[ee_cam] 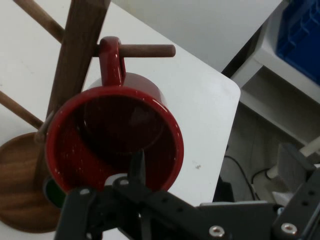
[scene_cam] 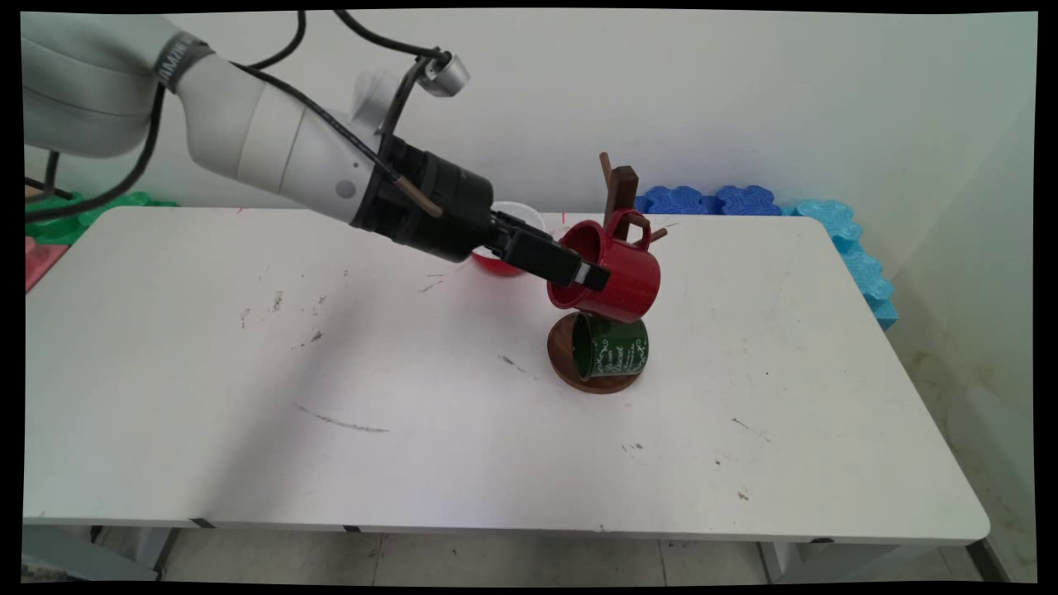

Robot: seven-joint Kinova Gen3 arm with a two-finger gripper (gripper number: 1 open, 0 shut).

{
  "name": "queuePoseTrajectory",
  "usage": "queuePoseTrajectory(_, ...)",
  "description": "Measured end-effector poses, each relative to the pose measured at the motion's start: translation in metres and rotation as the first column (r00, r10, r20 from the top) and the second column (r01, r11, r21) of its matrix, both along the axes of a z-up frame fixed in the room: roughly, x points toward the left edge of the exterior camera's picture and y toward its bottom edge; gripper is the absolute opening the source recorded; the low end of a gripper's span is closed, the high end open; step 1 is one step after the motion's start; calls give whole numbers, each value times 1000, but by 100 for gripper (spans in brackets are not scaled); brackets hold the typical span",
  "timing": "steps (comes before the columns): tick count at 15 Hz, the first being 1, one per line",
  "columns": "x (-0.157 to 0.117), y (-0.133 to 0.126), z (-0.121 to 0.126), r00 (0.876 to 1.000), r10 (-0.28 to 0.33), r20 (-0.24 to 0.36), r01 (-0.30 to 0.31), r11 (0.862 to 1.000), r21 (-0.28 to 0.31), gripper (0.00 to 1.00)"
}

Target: Pick up the red mug from the rack

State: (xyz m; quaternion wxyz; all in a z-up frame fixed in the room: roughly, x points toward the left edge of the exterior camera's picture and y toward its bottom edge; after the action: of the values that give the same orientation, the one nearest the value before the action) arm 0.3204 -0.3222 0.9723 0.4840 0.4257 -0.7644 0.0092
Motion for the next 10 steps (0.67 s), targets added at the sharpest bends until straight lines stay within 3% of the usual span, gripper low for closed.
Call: queuePoseTrajectory(10,-17,-9,-11,999,35,-24,-34,999,21,100)
